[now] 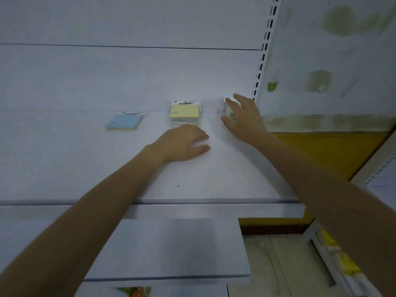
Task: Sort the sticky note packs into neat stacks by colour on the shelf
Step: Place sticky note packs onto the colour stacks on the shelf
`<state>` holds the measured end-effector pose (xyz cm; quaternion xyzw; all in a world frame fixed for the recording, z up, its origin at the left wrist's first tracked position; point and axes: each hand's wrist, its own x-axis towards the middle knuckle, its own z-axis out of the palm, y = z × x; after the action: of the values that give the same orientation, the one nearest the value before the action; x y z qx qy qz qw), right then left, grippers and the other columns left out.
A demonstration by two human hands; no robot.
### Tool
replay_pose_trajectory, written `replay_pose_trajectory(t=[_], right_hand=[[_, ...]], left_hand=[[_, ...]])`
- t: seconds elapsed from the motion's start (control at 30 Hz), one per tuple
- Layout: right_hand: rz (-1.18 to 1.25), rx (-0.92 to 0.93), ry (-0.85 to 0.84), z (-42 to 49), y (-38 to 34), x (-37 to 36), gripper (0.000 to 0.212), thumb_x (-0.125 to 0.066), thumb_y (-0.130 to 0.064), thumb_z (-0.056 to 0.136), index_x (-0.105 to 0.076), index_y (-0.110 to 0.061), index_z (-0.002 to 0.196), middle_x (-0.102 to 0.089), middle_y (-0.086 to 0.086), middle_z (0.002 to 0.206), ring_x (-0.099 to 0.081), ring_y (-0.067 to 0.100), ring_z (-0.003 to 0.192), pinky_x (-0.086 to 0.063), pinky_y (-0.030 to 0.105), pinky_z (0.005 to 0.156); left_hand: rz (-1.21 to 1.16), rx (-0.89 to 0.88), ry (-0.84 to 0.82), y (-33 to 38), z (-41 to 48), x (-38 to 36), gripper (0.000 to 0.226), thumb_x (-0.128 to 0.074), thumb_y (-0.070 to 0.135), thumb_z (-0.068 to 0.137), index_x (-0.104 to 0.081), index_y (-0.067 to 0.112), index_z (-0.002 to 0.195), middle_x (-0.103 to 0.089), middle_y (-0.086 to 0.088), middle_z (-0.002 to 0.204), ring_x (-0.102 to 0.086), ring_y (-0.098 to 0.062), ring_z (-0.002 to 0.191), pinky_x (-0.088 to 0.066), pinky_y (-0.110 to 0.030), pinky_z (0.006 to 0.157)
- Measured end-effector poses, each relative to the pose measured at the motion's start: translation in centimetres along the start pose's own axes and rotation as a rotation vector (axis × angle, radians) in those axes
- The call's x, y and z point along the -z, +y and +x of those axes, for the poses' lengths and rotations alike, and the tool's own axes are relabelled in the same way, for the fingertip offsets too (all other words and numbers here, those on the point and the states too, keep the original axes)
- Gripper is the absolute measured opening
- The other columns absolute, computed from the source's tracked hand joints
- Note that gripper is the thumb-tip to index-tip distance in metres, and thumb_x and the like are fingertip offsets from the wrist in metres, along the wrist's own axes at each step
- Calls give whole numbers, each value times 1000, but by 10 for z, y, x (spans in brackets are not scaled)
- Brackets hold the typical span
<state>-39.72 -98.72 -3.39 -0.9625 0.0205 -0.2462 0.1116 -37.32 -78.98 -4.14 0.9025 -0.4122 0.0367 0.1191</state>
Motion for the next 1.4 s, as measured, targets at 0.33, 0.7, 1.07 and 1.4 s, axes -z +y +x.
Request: replay_pose_trajectory(t=[0.33, 0.7, 1.07, 1.4], right_hand=[[33, 264, -96, 33, -137, -25, 50, -45, -30, 93, -38, -11, 139, -39, 15, 146, -33, 33, 134, -26, 40, 111], [52, 449, -248, 53, -375, -108, 50, -38, -34, 96, -29, -17, 143, -34, 8, 149, -32, 29, 135, -27, 40, 111], [164, 569, -376, 107, -555, -202, 48, -39, -34, 96, -33, -21, 141, -37, 9, 147, -33, 28, 135, -25, 38, 114], [334, 371, -398, 197, -654, -282, 44, -41, -34, 95, -41, -19, 136, -45, 20, 133, -44, 33, 124, -33, 36, 104]], left_hand=[[124, 102, 82, -82, -82, 50, 44, -46, 46, 90, -50, 27, 130, -50, 6, 140, -43, -15, 130, -34, -30, 105], [259, 404, 82, -260, -253, 111, 46, -34, 46, 95, -42, 28, 136, -45, 2, 143, -40, -19, 132, -37, -36, 103], [319, 689, 172, -433, -367, 177, 43, -39, 39, 95, -45, 22, 134, -46, -6, 141, -43, -27, 130, -39, -42, 101], [368, 831, 165, -580, -391, 213, 44, -35, 39, 96, -42, 21, 135, -45, -7, 141, -44, -28, 129, -40, -47, 99]])
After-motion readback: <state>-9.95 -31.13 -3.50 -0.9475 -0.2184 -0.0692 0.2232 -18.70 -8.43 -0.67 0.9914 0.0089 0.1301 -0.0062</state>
